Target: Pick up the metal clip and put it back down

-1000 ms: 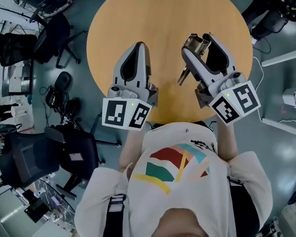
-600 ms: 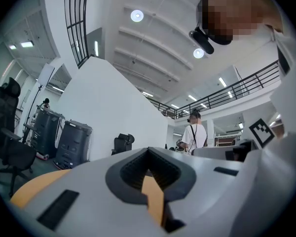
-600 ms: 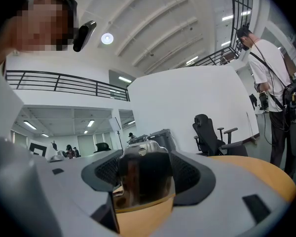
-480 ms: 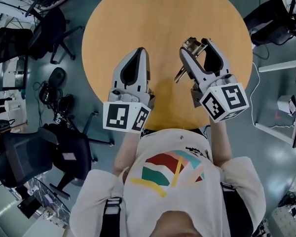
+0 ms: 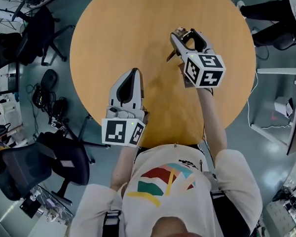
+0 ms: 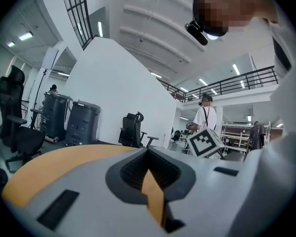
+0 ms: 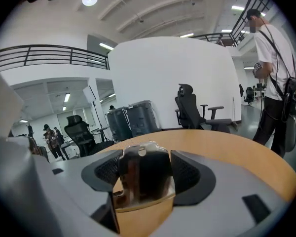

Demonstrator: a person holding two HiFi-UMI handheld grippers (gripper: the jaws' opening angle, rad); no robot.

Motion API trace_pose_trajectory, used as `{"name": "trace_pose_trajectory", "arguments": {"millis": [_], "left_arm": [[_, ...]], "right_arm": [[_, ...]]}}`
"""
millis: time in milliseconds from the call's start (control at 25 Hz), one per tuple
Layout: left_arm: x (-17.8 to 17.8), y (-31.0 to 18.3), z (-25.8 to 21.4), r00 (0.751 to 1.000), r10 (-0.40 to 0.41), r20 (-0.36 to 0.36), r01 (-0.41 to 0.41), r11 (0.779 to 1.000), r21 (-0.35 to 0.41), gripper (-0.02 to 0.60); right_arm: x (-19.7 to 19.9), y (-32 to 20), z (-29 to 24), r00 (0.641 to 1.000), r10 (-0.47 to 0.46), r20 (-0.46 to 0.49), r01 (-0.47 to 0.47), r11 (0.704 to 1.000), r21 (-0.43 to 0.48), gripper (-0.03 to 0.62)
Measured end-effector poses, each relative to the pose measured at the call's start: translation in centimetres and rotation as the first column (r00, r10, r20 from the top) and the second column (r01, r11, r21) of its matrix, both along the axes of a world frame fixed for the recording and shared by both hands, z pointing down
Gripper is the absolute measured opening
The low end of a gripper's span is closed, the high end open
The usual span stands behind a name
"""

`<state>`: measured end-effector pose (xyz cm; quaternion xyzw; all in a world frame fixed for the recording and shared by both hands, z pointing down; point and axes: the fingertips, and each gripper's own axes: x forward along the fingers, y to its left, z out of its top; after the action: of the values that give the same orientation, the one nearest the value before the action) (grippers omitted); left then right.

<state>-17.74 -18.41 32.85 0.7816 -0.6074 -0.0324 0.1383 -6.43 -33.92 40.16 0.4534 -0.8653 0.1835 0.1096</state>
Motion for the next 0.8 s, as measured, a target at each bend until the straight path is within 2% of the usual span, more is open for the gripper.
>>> {"name": "trace_pose_trajectory", "arguments": {"millis": [280, 440, 600, 800], "left_arm": [[-1.1, -6.2, 5.6, 1.0, -0.001, 0.004, 0.002, 0.996, -0.084, 0.042], [-1.2, -9.6, 7.9, 1.0, 0.007, -0.007, -0.008, 0.994, -0.107, 0.041], [-1.7, -11.8, 10.0, 1.0, 0.02, -0.005, -0.021, 0.992, -0.124, 0.043], [-1.1, -13.7, 11.9, 0.999, 0.052, 0.0, -0.052, 0.988, -0.148, 0.041]], "right_arm": [[-1.1, -11.4, 6.9, 0.993, 0.067, -0.1, -0.073, 0.996, -0.058, 0.304], [-2.7, -16.1, 9.8, 0.988, 0.039, -0.15, -0.048, 0.997, -0.054, 0.304], [-3.7, -18.6, 12.8, 0.972, 0.032, -0.234, -0.049, 0.997, -0.067, 0.304], [-4.5, -20.2, 15.9, 0.959, 0.005, -0.283, -0.031, 0.996, -0.085, 0.304]]}}
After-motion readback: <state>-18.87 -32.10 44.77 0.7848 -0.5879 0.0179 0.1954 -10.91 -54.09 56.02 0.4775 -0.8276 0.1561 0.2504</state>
